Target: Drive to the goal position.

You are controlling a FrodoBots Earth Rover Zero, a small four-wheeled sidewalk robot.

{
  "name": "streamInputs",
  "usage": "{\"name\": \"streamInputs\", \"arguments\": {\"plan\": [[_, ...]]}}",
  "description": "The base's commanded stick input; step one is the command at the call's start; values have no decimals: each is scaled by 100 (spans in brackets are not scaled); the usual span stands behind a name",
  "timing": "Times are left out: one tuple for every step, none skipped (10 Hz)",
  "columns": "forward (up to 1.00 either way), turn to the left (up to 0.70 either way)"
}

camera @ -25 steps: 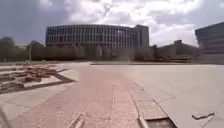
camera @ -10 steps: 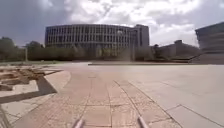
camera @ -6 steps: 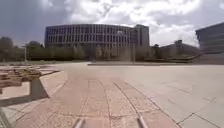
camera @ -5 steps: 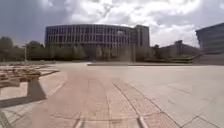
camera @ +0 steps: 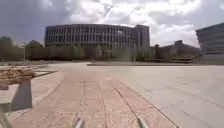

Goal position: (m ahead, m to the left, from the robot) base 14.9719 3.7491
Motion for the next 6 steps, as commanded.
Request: {"name": "streamInputs", "arguments": {"plan": [[70, 0], [70, 0], [70, 0], [70, 0], [70, 0], [70, 0]]}}
